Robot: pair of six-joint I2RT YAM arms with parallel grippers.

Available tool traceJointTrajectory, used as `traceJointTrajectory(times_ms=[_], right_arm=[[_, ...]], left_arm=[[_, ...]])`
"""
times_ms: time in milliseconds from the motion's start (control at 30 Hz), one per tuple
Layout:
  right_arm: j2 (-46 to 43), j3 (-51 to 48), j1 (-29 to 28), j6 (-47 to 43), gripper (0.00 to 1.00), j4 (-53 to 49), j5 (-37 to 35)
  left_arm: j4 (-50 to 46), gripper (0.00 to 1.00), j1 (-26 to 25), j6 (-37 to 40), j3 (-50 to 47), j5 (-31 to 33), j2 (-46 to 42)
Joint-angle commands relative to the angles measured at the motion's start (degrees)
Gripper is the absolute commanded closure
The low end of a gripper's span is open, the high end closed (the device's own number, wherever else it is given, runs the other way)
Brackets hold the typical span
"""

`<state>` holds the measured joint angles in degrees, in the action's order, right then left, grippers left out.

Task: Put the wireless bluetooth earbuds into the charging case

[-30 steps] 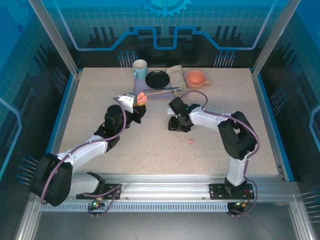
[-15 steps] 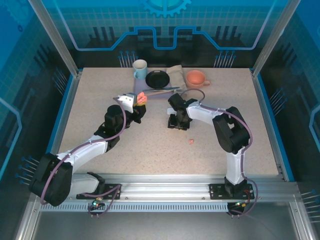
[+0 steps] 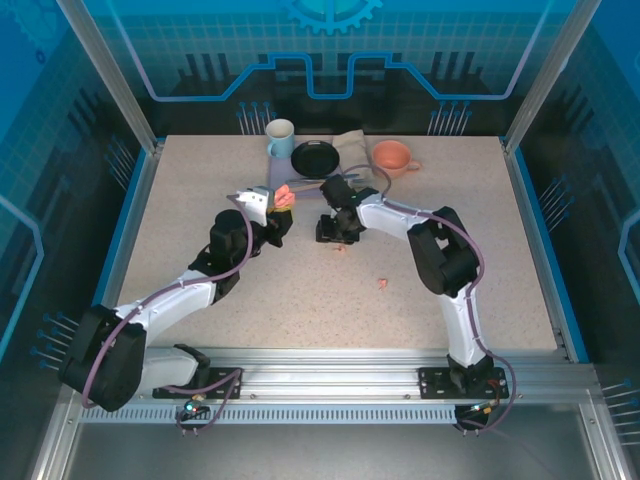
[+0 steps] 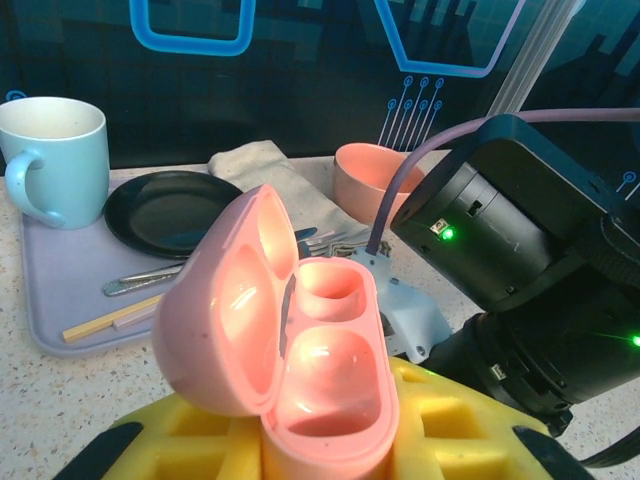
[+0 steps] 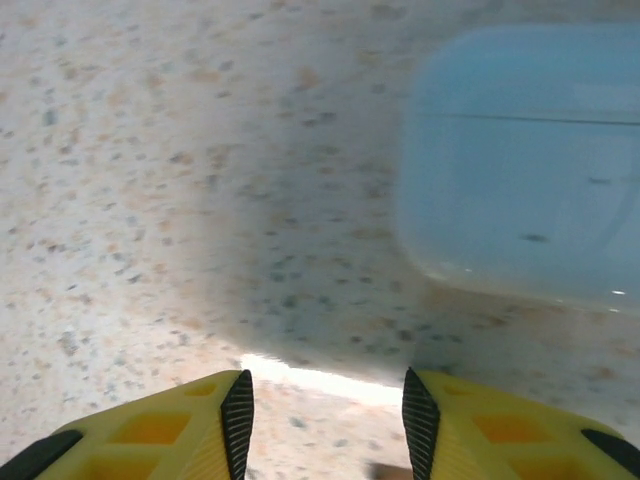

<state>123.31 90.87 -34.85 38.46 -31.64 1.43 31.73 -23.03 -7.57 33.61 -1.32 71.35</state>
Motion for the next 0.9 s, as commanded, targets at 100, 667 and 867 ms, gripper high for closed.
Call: traceJointTrajectory(times_ms=[100, 667, 867], right_arm=[[-3.11, -1.46, -1.8, -2.39, 0.52, 0.04, -2.21], [-5.3, -3.94, -3.02, 4.08, 0.5, -0.29, -5.35], [-8.9, -11.26, -3.52, 3.91, 0.51, 1.58, -4.17]], left_arm=[[1.22, 1.0, 0.45, -0.07, 2.25, -1.22, 0.54], [1.32, 1.0, 0.44, -0.05, 2.26, -1.35, 0.73], [1.73, 1.0, 0.51, -0.33, 1.68, -1.4, 0.54]])
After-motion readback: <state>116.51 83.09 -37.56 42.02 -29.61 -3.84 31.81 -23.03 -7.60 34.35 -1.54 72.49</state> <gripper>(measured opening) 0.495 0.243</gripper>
